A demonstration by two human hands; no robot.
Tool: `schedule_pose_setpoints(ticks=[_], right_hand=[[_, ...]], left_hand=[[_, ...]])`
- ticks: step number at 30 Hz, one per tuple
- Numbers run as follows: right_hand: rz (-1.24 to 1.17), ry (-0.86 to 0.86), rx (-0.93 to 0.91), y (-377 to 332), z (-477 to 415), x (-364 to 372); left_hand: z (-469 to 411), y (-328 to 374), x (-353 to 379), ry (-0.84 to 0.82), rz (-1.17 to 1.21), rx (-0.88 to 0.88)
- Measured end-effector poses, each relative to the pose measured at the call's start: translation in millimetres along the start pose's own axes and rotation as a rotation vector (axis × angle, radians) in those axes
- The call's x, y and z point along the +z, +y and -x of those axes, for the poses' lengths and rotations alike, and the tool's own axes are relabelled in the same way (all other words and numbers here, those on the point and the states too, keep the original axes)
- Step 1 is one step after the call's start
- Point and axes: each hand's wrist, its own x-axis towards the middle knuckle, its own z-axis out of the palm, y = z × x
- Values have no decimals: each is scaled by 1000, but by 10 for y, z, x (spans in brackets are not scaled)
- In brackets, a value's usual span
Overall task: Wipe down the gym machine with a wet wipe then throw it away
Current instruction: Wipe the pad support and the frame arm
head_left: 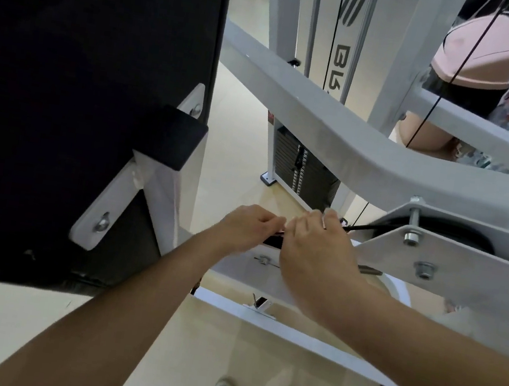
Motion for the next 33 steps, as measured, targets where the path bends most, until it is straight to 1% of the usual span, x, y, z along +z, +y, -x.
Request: schedule_pose_setpoints(ticks=[2, 4, 5, 8, 9, 10, 11, 12, 15, 16, 17, 18, 20, 23, 25, 27, 28, 30, 33], right_hand=[[-24, 21, -12, -13, -18, 3], [-128, 75, -37, -17, -42, 33], [-189, 99, -57, -30, -51, 53], [-451, 207, -127, -126, -86, 79], [-562, 232, -138, -135, -109, 67], [-693, 250, -131, -126, -131, 34], [-854, 233, -110, -114, -179, 0], [-1050, 175, -98, -91, -238, -39], [-1748, -169, -150, -61, -380, -143], [-1868, -249, -180, -75, -403, -161], [-1886, -265, -200, -100, -416, -192], [-1866, -241, -201, -130, -416, -219], [-1899, -174, -152, -193, -415, -214], [-2084, -210, -54, -207, -418, -159], [-2192, -217, -1, -182, -429, -135], [-2283, -195, 54, -159, -455, -157], [-2338, -192, 80, -164, -469, -179], [-2441, -198, 130, -216, -505, -245], [-2556, -196, 197, -366, -588, -374]], left_hand=[[90, -167, 42, 150, -19, -13], [166, -287, 51, 238, -26, -29], [199, -331, 41, 261, -72, -39], [409, -401, 51, 273, -314, -70], [503, -409, 67, 300, -324, -77], [613, -389, 74, 339, -266, -74], [718, -353, 69, 392, -174, -57], [823, -296, 47, 453, -78, -35], [1082, -137, -43, 565, 92, 32], [1157, -96, -65, 590, 155, 29], [1236, -58, -78, 609, 204, 11], [1303, -51, -78, 633, 220, -18], [1430, -51, -77, 686, 185, -97], [1563, -120, -97, 726, 216, -244], [1622, -162, -115, 756, 232, -286], [1661, -164, -91, 772, 229, -290], [1670, -159, -74, 776, 272, -288], [1665, -128, -64, 790, 430, -311], [1602, -56, -122, 819, 801, -377]])
